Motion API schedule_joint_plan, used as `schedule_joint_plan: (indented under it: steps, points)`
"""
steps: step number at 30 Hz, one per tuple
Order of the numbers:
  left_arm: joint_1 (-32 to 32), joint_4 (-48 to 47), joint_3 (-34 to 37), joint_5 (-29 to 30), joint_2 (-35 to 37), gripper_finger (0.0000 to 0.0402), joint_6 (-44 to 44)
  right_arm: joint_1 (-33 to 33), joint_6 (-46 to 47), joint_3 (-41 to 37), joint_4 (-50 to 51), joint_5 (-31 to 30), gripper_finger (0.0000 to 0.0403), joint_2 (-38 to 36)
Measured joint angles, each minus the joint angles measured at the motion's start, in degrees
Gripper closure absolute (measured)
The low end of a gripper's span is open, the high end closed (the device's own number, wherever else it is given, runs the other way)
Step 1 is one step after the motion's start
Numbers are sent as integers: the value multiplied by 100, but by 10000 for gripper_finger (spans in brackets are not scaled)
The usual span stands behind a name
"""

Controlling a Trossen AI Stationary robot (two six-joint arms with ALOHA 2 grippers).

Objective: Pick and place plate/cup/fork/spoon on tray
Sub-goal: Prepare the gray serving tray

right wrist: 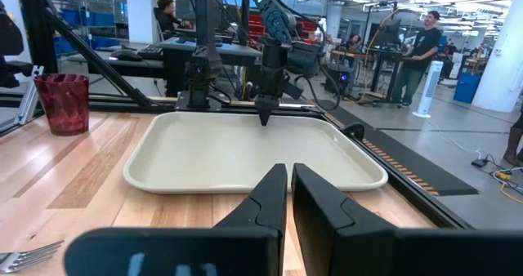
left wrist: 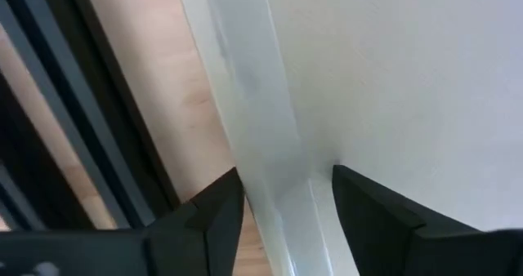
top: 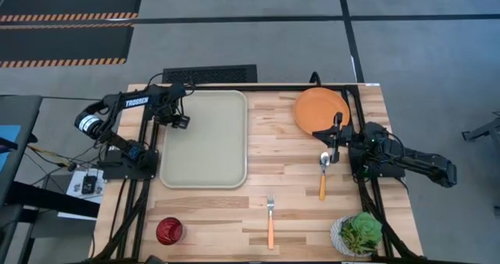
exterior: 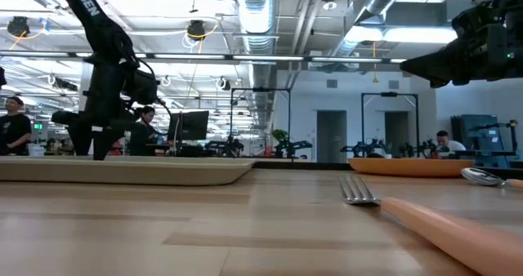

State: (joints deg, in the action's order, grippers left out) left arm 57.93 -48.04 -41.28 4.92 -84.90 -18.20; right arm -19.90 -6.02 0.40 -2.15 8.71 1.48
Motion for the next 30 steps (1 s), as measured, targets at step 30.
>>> schedule_joint_plan:
  steps: [30]
  points:
    - [278,430,320,-783,1520,365,181,0,2,0,0,2,356,2]
